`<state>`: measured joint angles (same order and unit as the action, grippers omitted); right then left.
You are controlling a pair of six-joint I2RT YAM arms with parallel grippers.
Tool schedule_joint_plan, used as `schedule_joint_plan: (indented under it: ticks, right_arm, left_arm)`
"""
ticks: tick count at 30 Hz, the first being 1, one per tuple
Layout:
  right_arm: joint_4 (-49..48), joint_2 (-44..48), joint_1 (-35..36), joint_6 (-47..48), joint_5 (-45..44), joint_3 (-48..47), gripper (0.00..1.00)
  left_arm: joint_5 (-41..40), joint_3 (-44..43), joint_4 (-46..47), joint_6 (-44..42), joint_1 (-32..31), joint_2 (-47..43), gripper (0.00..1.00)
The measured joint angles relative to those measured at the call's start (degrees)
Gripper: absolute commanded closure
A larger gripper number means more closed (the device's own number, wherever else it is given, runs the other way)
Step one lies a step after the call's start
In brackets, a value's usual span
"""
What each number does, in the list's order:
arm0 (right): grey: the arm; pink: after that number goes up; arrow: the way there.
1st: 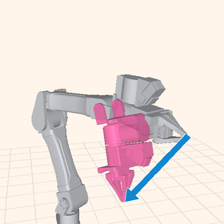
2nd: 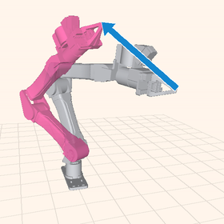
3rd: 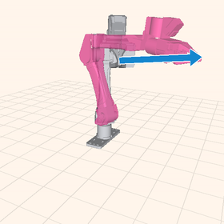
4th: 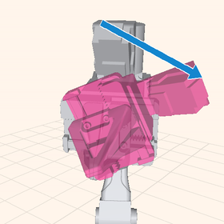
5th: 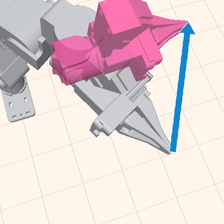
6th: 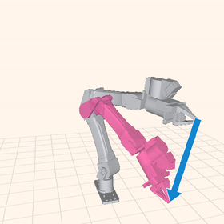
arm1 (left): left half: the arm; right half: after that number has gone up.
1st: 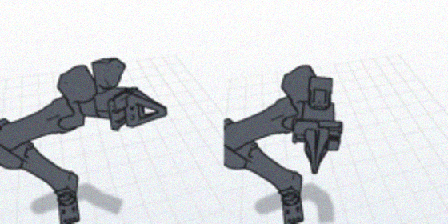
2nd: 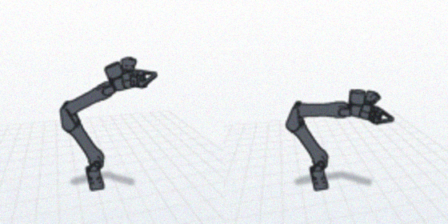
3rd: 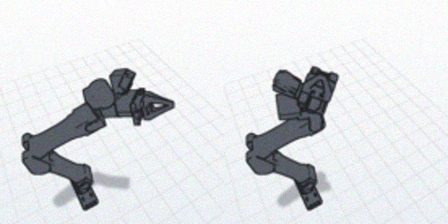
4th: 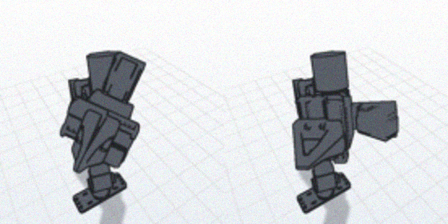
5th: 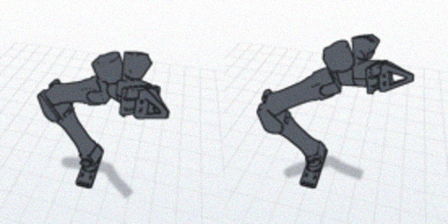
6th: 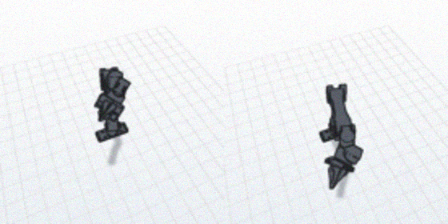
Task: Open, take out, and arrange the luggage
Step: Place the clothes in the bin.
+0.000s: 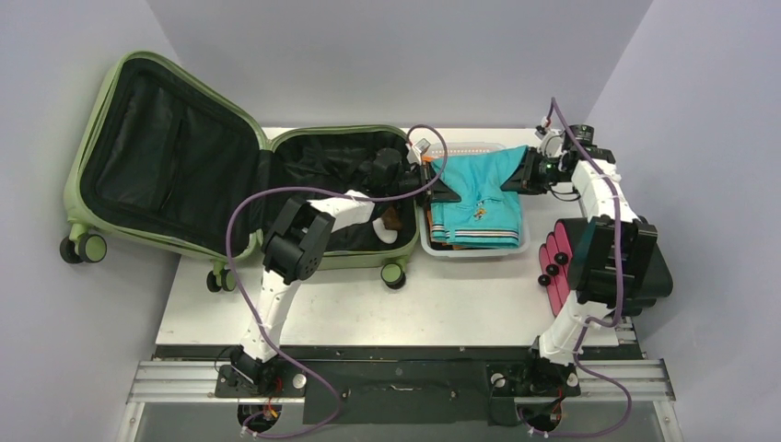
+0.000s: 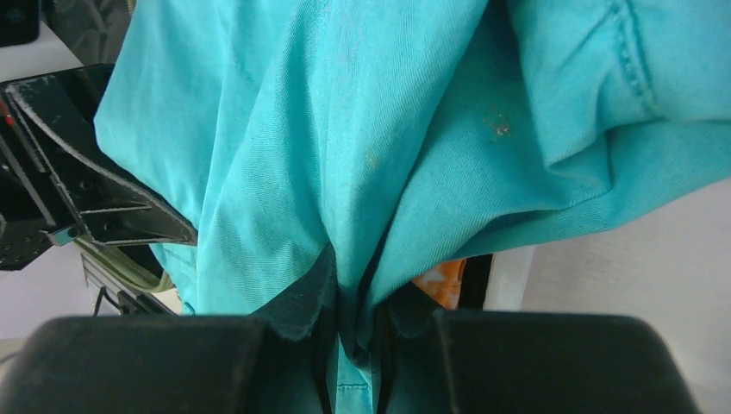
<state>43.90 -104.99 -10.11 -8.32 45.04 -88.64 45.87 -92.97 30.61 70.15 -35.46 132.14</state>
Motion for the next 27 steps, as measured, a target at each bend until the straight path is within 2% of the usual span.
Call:
schedule_joint_plan:
  ticks: [9, 20, 22, 23, 24, 25, 27]
  right_arm:
    - [-1.7, -5.9, 0.6, 1.2, -0.8, -0.4, 1.0]
    - [-4.4, -8.7, 2.8, -1.5, -1.7, -3.5, 1.0]
    - [-4.2, -9.2, 2.9, -1.6, -1.9, -4.3, 0.94]
    - [-4.0, -9.3, 2.9, -1.6, -2.1, -4.5, 0.87]
    - [-3.8, -9.3, 3.0, -1.5, -2.6, -4.7, 0.84]
    - [-3.4, -9.3, 3.1, -1.2, -3.1, -5.0, 0.79]
    - [-3.3, -9.3, 3.1, -0.7, -3.9, -5.5, 0.73]
  left_arm:
    - [0.5, -2.7, -4.7, -5.4, 1.5, 0.8, 1.0]
    - [0.1, -6.6, -10.6, -11.9, 2.0, 0.9, 1.0]
    - [-0.2, -6.7, -11.5, -13.0, 2.1, 0.9, 0.78]
    - [-0.3, -6.7, -11.9, -13.8, 2.1, 0.9, 0.3]
    - [-0.2, -6.6, -12.4, -14.3, 2.1, 0.9, 0.13]
    - [0.3, -6.4, -12.5, -15.1, 2.2, 0.9, 0.0]
    - [1.9, -6.1, -10.3, -14.9, 1.8, -0.2, 0.03]
